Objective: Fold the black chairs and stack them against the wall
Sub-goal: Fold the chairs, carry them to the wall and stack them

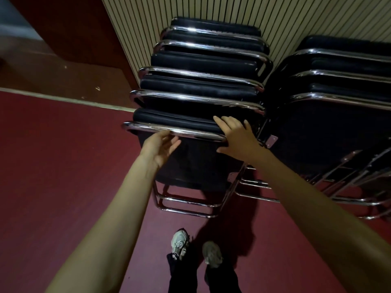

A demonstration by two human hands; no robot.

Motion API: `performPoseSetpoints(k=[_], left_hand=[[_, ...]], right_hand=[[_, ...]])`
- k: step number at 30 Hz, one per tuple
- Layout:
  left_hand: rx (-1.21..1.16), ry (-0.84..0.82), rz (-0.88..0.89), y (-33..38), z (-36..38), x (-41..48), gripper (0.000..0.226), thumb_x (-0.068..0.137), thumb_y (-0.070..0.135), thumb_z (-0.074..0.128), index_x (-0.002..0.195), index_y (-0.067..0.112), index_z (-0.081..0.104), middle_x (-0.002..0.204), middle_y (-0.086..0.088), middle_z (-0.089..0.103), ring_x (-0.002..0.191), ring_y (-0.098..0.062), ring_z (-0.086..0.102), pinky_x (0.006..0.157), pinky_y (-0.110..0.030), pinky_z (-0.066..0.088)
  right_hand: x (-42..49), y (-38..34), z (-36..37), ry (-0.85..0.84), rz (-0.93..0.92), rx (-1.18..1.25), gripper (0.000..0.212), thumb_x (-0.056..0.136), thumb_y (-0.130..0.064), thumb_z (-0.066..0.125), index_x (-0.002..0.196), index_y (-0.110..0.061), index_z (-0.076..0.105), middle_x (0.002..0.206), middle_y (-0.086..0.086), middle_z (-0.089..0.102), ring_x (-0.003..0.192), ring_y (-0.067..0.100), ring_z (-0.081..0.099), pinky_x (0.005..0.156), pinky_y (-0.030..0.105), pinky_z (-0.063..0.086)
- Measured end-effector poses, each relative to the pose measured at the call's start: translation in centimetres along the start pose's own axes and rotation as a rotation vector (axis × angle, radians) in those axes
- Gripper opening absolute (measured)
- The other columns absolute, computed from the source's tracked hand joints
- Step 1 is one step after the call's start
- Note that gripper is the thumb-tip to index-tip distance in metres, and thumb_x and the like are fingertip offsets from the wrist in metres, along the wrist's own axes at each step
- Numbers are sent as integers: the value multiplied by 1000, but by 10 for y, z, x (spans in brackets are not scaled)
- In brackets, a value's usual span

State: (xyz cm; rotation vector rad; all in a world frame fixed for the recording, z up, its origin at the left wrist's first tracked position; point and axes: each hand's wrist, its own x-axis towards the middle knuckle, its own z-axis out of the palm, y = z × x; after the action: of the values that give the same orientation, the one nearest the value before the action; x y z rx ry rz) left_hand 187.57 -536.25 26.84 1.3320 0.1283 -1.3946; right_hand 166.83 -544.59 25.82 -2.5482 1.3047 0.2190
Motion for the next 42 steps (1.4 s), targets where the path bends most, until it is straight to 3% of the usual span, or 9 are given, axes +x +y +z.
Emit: performPoseSetpoints(k=[2, 5, 7, 13, 16, 18, 22, 30, 42], left_hand=[[10, -29, 1, -8, 3, -14, 14, 100, 5, 44, 98, 1, 57, 102, -13, 58, 99, -26, 58, 91, -36, 52], [-2, -51, 3, -21, 9, -36, 16, 100, 6, 44, 107, 2, 58, 116, -15, 56, 95, -25, 62, 70, -31, 59], [45, -60, 14, -30, 13, -52, 21, 100, 8, 46, 116, 3, 58, 121, -14, 57, 109, -28, 59, 76, -33, 57], [294, -2, 183, -60, -2, -119, 38, 99, 19, 50, 137, 13, 51, 136, -4, 53, 131, -20, 45, 101, -33, 40], [264, 88, 250, -74, -44, -166, 36, 98, 20, 52, 134, 15, 53, 125, 3, 61, 116, -10, 56, 102, -31, 41], [193, 187, 283, -86, -87, -201, 32, 97, 19, 54, 129, 16, 56, 110, 8, 62, 103, -5, 58, 94, -28, 43], [34, 429, 360, -124, -203, -288, 35, 96, 19, 56, 131, 14, 55, 118, 4, 57, 117, -11, 49, 109, -37, 34], [-298, 994, 473, -287, -431, -530, 39, 96, 18, 57, 134, 15, 55, 121, 4, 56, 117, -10, 48, 108, -33, 36], [-983, 1686, 508, -576, -586, -836, 42, 95, 20, 59, 136, 15, 54, 127, 2, 58, 117, -11, 50, 102, -31, 38]], right_hand=[[-8, 3, -5, -9, 16, 33, 90, 86, -40, 66, 153, -27, 7, 159, 3, 14, 147, 22, 9, 116, 52, 10], [-20, 8, -16, -92, 74, 75, 82, 90, -38, 60, 152, -28, 8, 160, 3, 8, 147, 22, 6, 117, 49, 10], [-32, 7, -23, -132, 80, 100, 76, 92, -37, 58, 152, -24, 14, 160, 5, 9, 147, 24, 7, 118, 48, 12], [-81, -44, -39, -23, -136, 270, 61, 91, -34, 60, 145, -14, 37, 148, 6, 40, 136, 22, 36, 113, 34, 29], [-115, -98, -42, -98, -259, 298, 63, 93, -33, 58, 148, -16, 32, 152, 3, 34, 139, 18, 32, 113, 28, 25], [-141, -143, -38, -159, -354, 318, 65, 93, -32, 58, 149, -17, 28, 153, 2, 31, 139, 17, 32, 112, 27, 26], [-202, -249, -8, -255, -609, 270, 66, 92, -32, 60, 149, -17, 29, 151, 4, 35, 139, 19, 33, 111, 28, 26], [-400, -481, 96, -477, -1139, 56, 68, 92, -35, 60, 149, -15, 28, 154, 6, 31, 142, 19, 27, 115, 26, 20], [-829, -731, 254, -854, -1921, -190, 66, 92, -33, 61, 148, -17, 30, 153, 2, 32, 141, 14, 29, 109, 18, 19]])
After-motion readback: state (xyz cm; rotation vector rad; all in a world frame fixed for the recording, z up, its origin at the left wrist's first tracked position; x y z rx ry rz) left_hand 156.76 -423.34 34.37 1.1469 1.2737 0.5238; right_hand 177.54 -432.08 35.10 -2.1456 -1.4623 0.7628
